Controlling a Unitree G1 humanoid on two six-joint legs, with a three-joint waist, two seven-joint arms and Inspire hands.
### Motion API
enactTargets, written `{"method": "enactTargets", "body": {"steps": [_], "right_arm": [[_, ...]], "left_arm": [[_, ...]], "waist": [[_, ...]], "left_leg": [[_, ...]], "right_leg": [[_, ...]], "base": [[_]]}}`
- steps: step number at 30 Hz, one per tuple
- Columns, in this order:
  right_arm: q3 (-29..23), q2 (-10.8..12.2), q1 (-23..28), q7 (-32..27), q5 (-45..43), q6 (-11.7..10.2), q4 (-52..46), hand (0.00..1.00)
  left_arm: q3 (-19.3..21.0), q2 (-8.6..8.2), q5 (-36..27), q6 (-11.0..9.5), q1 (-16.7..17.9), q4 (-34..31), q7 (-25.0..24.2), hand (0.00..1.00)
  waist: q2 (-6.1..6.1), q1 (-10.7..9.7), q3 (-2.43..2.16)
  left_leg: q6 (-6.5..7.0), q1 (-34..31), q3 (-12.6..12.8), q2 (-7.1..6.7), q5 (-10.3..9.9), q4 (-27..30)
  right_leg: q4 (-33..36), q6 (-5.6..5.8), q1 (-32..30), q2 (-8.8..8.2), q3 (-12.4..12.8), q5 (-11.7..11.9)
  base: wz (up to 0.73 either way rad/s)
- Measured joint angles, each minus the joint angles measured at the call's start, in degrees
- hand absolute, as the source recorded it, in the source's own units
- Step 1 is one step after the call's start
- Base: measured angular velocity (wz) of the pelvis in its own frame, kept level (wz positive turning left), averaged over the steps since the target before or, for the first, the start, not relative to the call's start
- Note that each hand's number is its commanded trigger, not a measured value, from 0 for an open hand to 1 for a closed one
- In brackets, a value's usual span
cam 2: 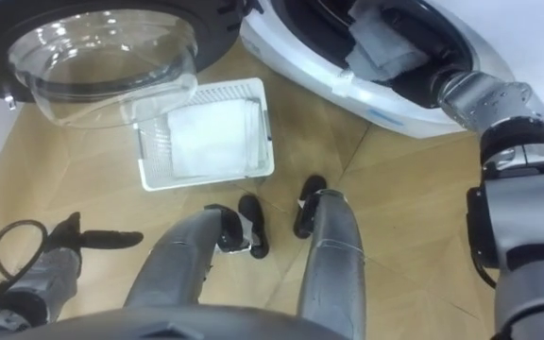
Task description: Put towel into washing machine
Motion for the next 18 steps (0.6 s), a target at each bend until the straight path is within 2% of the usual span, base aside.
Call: {"method": "enactTargets", "body": {"steps": [6, 18], "right_arm": [[0.0, -0.4, 0.0, 1.5, 3.9, -0.8, 0.3, 0.0], [-0.1, -0.4, 0.0, -0.4, 6.6, -1.0, -0.1, 0.0]], "left_arm": [[-0.6, 0.01, 0.0, 0.4, -0.3, -0.8, 0.0, 0.0], [-1.2, 0.0, 1.0, 0.4, -0.4, -2.4, 0.8, 0.0]], "waist": [[-0.03, 1.2, 0.02], [0.12, 1.0, -0.04]], "left_leg": [[-0.04, -0.6, 0.0, 0.04, 0.0, 0.2], [0.02, -0.7, 0.0, 0.09, 0.0, -0.4]], "right_leg": [[-0.1, -0.14, -0.6, 0.0, -0.1, 0.0], [-0.7, -0.05, -0.6, 0.01, -0.4, 0.0]], "base": [[0.0], [0.0]]}}
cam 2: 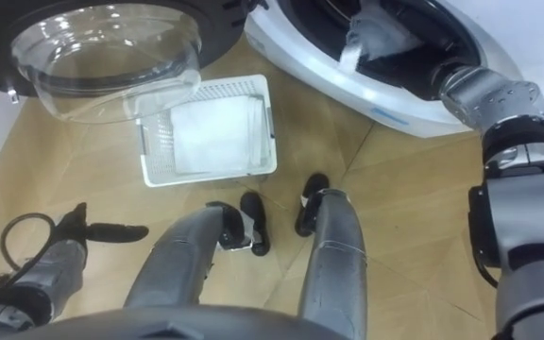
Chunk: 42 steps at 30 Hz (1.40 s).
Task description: Put towel into washing machine
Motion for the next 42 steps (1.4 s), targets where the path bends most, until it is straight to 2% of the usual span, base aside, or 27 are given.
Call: {"method": "enactTargets", "body": {"steps": [10, 16, 19, 23, 25, 31, 33, 35, 36, 37, 39, 41, 42], "right_arm": [[-1.5, 0.0, 0.0, -3.0, 1.9, 0.0, -0.6, 0.0], [-2.3, 0.0, 0.0, -5.8, 2.0, 0.0, -2.1, 0.0], [-2.9, 0.0, 0.0, -6.5, 1.9, 0.0, -2.1, 0.0], [-3.0, 0.0, 0.4, -6.8, 1.6, 0.0, -1.8, 0.0], [-4.2, 0.2, 1.7, -6.6, 1.3, 0.0, -1.8, 0.0], [-5.1, 0.4, 8.6, -1.3, -0.2, -2.4, -2.9, 0.0], [-5.4, 1.6, 13.6, 2.4, -3.3, -5.6, -3.0, 0.0], [-6.8, 2.1, 18.1, 4.9, -4.5, -6.5, -4.4, 0.0], [-6.9, 2.8, 21.1, 6.2, -5.8, -8.0, -5.4, 0.0], [-6.9, 3.2, 22.6, 6.8, -6.6, -8.8, -5.5, 0.0], [-9.0, 4.9, 29.2, 8.2, -15.2, -12.3, -6.1, 0.0], [-9.0, 6.1, 34.1, 9.3, -23.3, -15.2, -5.5, 0.0], [-9.0, 7.5, 35.9, 9.0, -29.4, -17.2, -3.7, 0.0]], "left_arm": [[1.5, -1.0, 0.2, 0.4, 0.0, 0.1, 0.1, 0.0], [2.9, -1.86, 1.3, 0.4, 0.0, 0.1, 0.4, 0.0], [3.2, -2.81, 1.3, 0.5, 0.0, 0.5, 1.0, 0.0], [3.8, -2.95, 1.4, 0.5, 0.1, 1.1, 1.0, 0.0], [4.3, -3.01, 1.4, 0.7, 0.3, 1.2, 1.0, 0.0], [5.4, -3.11, 1.4, 0.7, 2.2, 1.1, -0.4, 0.0], [5.7, -3.04, 1.3, 0.0, 2.8, 2.3, -1.1, 0.0], [5.9, -3.01, 1.3, -0.3, 3.6, 3.4, -2.2, 0.0], [5.9, -2.95, 1.3, -0.6, 4.6, 3.8, -2.7, 0.0], [6.0, -2.95, 1.4, -0.7, 4.9, 4.1, -2.7, 0.0], [6.4, -2.47, 1.5, -2.2, 7.6, 4.1, -3.0, 0.0], [6.5, -1.92, 1.4, -2.4, 9.2, 4.3, -3.1, 0.0], [6.6, -1.84, 1.4, -2.5, 10.3, 4.4, -3.1, 0.0]], "waist": [[0.57, -0.2, -0.06], [1.82, -0.2, -0.16], [3.07, -0.1, -0.1], [3.34, 0.1, -0.07], [3.38, 0.1, -0.07], [3.52, 0.4, -0.13], [3.57, 0.7, -0.19], [3.49, 0.8, -0.24], [3.52, 0.8, -0.8], [3.5, 0.7, -1.12], [3.04, -0.1, -2.24], [2.21, -0.4, -2.92], [1.77, -0.5, -3.26]], "left_leg": [[0.2, 0.0, 0.0, -0.08, 0.1, 0.1], [0.39, 0.2, 0.0, -0.16, 0.2, 0.3], [0.47, 1.2, -0.1, -0.33, 0.3, -0.1], [0.46, 2.6, -0.1, -0.51, 0.3, -0.7], [0.43, 4.0, -0.3, -0.77, 0.3, -1.3], [0.3, 9.9, -0.9, -0.98, 0.5, -5.4], [-0.11, 14.1, -0.9, -0.56, 0.8, -8.7], [-0.39, 18.1, -0.9, -0.59, 1.5, -12.3], [-0.67, 20.2, -0.9, -0.47, 1.7, -14.0], [-0.76, 21.1, -1.1, -0.37, 1.8, -14.7], [-1.47, 25.3, -2.1, 0.06, 2.3, -17.5], [-2.24, 28.2, -2.1, 0.19, 2.8, -19.5], [-2.37, 30.4, -2.2, 0.36, 2.8, -20.8]], "right_leg": [[0.0, 0.09, 0.1, -0.38, -0.5, 0.0], [0.1, 0.15, 0.4, -0.49, -0.5, 0.1], [0.0, 0.29, 1.5, -0.77, -0.7, 0.0], [-0.2, 0.31, 2.7, -0.88, -0.8, -0.1], [-0.4, 0.51, 4.0, -1.02, -1.0, -0.3], [-4.3, 1.35, 10.4, -0.55, -2.2, -0.3], [-8.1, 2.03, 15.0, 0.67, -2.9, 0.3], [-11.4, 2.47, 18.8, 1.52, -3.2, 0.9], [-13.4, 2.7, 21.1, 2.1, -3.6, 1.1], [-14.3, 2.77, 22.3, 2.35, -4.2, 1.2], [-18.8, 3.21, 27.6, 3.85, -5.1, 1.7], [-21.4, 3.36, 30.9, 4.58, -5.8, 1.8], [-23.2, 3.53, 33.4, 5.27, -5.8, 1.9]], "base": [[0.0], [0.0], [0.02], [0.0], [0.06], [0.02], [-0.05], [-0.09], [-0.1], [0.0], [0.13], [0.05], [-0.1]]}}
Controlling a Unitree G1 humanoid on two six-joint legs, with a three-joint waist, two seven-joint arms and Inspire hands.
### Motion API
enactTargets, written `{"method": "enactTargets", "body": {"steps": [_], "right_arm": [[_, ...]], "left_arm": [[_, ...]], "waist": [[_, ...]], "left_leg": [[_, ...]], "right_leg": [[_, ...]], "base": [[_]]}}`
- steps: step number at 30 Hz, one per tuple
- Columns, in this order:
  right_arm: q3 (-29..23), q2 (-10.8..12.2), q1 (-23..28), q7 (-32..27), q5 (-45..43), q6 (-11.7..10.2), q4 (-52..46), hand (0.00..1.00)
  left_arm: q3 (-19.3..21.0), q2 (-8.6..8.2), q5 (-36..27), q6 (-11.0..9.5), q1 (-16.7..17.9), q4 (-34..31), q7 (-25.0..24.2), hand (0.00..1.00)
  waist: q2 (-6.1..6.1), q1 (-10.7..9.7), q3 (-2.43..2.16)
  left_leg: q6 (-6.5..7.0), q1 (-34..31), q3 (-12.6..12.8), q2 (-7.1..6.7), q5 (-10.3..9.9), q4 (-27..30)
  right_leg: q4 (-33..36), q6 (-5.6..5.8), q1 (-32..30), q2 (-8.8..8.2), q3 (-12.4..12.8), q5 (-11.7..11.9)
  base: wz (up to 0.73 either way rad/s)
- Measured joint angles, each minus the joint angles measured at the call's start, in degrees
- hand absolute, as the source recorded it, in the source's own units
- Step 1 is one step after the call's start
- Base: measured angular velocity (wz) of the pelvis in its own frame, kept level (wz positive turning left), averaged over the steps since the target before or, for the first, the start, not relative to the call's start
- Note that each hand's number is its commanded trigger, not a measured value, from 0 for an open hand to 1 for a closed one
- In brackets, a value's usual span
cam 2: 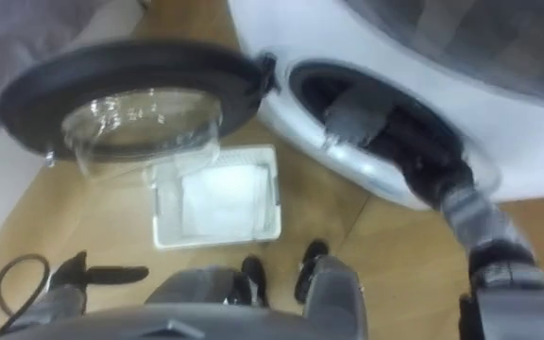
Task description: Put towel into washing machine
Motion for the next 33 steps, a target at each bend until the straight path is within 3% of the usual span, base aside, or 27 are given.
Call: {"method": "enactTargets", "body": {"steps": [4, 10, 13, 23, 28, 33], "right_arm": [[1.5, 3.2, 7.1, -0.8, -18.0, -2.9, 3.6, 0.0], [4.3, 7.1, 10.3, -2.9, -28.0, -6.0, 6.9, 0.0], [4.3, 7.7, 11.1, -4.1, -30.3, -6.9, 7.0, 0.0], [3.9, 9.4, 11.2, -5.7, -34.3, -8.3, 8.5, 0.0], [3.3, 9.8, 11.2, -4.5, -34.6, -7.9, 9.4, 0.0], [3.6, 10.1, 11.9, -4.4, -34.5, -7.8, 9.2, 0.0]], "left_arm": [[-0.2, -0.18, 0.0, -0.3, 1.9, 0.3, -0.8, 0.0], [-0.2, -0.67, 0.1, -1.6, 2.2, 0.4, -0.8, 0.0], [0.0, -1.35, 1.3, -1.7, 2.4, -0.1, -0.9, 0.0], [2.3, -2.65, 3.6, -1.8, 5.0, -1.2, -3.2, 0.0], [6.2, -3.13, 4.9, -0.6, 5.7, -0.9, -3.4, 0.0], [6.6, -4.08, 4.9, 0.4, 5.7, -0.6, -3.5, 0.0]], "waist": [[-0.18, -0.2, -0.1], [0.57, -1.1, 0.5], [0.8, -1.2, 0.71], [0.35, -1.8, 0.62], [0.0, -1.7, 0.59], [-0.27, -1.9, 0.43]], "left_leg": [[-0.58, 5.5, 0.0, 0.57, 0.3, -3.2], [-1.51, 10.2, -0.1, 0.92, 0.9, -7.1], [-1.66, 11.2, -0.5, 0.95, 1.0, -7.3], [-1.83, 15.4, -2.3, 0.95, 1.1, -7.6], [-1.84, 17.5, -2.3, 1.03, 1.1, -7.8], [-1.88, 19.2, -2.2, 1.01, 1.1, -7.7]], "right_leg": [[-5.7, 0.24, 6.6, 1.96, 0.0, 0.9], [-10.4, 0.16, 11.4, 3.68, 0.3, 1.8], [-11.3, 0.15, 12.8, 3.9, 0.2, 1.8], [-13.1, 0.15, 17.9, 4.42, 1.7, 1.8], [-13.1, 0.15, 19.6, 4.71, 2.9, 1.8], [-13.3, 0.15, 21.2, 4.89, 4.4, 1.8]], "base": [[-0.1], [-0.09], [0.0], [0.03], [-0.09], [-0.08]]}}
